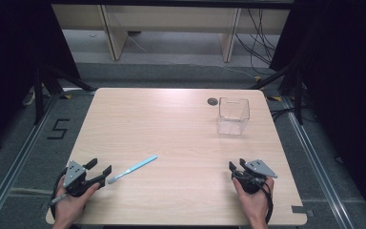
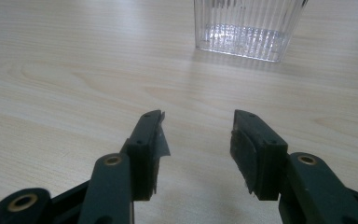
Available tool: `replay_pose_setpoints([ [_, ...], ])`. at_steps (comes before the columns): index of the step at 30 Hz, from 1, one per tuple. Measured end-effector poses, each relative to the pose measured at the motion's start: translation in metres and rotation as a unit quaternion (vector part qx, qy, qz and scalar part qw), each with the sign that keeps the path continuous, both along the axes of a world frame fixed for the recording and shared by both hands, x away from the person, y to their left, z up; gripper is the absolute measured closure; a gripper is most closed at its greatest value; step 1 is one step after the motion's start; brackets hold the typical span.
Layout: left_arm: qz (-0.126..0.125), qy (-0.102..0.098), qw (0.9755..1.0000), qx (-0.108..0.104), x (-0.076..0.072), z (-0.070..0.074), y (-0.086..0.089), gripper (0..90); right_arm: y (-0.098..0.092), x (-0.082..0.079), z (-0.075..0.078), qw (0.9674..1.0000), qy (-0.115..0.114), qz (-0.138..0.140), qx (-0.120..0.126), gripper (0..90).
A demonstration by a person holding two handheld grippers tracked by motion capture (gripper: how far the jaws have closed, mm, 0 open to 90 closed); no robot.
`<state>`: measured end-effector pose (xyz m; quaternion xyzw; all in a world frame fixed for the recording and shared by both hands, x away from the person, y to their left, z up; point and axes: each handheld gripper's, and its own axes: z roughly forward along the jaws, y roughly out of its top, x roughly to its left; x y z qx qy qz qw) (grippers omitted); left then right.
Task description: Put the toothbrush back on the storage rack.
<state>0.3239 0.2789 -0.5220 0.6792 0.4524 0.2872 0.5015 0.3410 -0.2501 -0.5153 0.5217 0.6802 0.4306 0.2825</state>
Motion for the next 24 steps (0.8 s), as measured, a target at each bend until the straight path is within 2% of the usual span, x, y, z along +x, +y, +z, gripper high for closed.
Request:
replay_pose_setpoints([
  [1,-0.004,-0.005,1.0,-0.003,0.002,0.002,0.0,33.0,-0.001,0.0,0.0,1.0,-0.003,0.0,0.001,53.6],
  [2,-0.004,-0.008,0.9999,-0.005,0.002,0.004,0.0,33.3,-0.002,0.001,0.0,0.9999,-0.006,-0.001,-0.015,53.4],
  [3,-0.008,-0.006,0.9999,-0.004,0.003,0.01,0.0,33.8,-0.002,0.001,0.001,0.9999,0.007,0.003,-0.008,53.1],
  [5,-0.01,0.004,0.9999,0.004,0.006,0.019,-0.001,34.0,-0.002,0.003,0.001,0.9999,0.015,0.006,0.001,53.0],
  [7,-0.018,0.024,0.9994,0.019,0.009,0.026,-0.004,34.7,0.002,0.001,0.002,0.9992,0.039,-0.007,0.006,53.0],
  [8,-0.028,0.032,0.9987,0.026,0.012,0.028,-0.005,34.8,0.001,0.002,0.002,0.9994,0.035,-0.001,-0.003,53.0],
  [9,-0.028,0.032,0.9987,0.026,0.012,0.028,-0.005,35.0,0.001,0.002,0.002,0.9994,0.035,-0.001,-0.003,53.0],
  [10,-0.044,0.052,0.9965,0.048,0.017,0.034,-0.007,35.3,0.001,0.004,0.0,0.9996,0.027,-0.001,-0.01,53.0],
  [11,-0.051,0.059,0.9956,0.052,0.02,0.037,-0.008,35.5,0.0,0.005,0.0,0.9996,0.022,0.004,-0.017,53.1],
  [12,-0.055,0.066,0.9942,0.064,0.022,0.04,-0.01,35.5,0.0,0.004,0.001,0.9994,0.031,0.006,-0.016,53.0],
  [13,-0.056,0.079,0.9935,0.061,0.023,0.043,-0.012,35.5,-0.001,0.004,0.001,0.9993,0.03,0.004,-0.021,53.0],
  [15,-0.068,0.079,0.9914,0.079,0.029,0.049,-0.015,35.5,-0.001,0.004,0.002,0.9993,0.028,0.005,-0.023,52.9],
  [16,-0.07,0.089,0.9903,0.081,0.03,0.051,-0.016,35.4,-0.001,0.004,0.002,0.9994,0.026,0.005,-0.021,53.0],
  [17,-0.07,0.089,0.9903,0.081,0.03,0.051,-0.016,35.5,-0.001,0.004,0.002,0.9995,0.024,0.005,-0.017,52.9],
  [18,-0.07,0.098,0.9889,0.087,0.032,0.056,-0.02,35.4,0.0,0.004,0.001,0.9996,0.025,0.005,-0.013,52.9],
  [19,-0.07,0.098,0.9889,0.087,0.032,0.056,-0.02,35.4,0.0,0.004,0.001,0.9995,0.025,0.004,-0.018,52.9],
  [20,-0.074,0.115,0.9865,0.091,0.034,0.059,-0.021,35.3,0.0,0.005,0.0,0.9996,0.025,0.004,-0.017,53.0],
  [21,-0.076,0.115,0.9864,0.089,0.036,0.06,-0.022,35.3,0.0,0.005,0.0,0.9996,0.026,0.006,-0.013,53.0],
  [22,-0.077,0.12,0.9845,0.102,0.036,0.063,-0.022,35.3,0.0,0.004,0.001,0.9994,0.031,0.011,-0.01,53.0],
  [23,-0.078,0.124,0.9835,0.107,0.037,0.064,-0.023,35.3,0.0,0.004,0.001,0.9994,0.032,0.012,-0.01,53.0],
  [24,-0.079,0.12,0.984,0.104,0.039,0.064,-0.024,35.3,0.0,0.005,0.001,0.9994,0.028,0.01,-0.016,53.0],
])
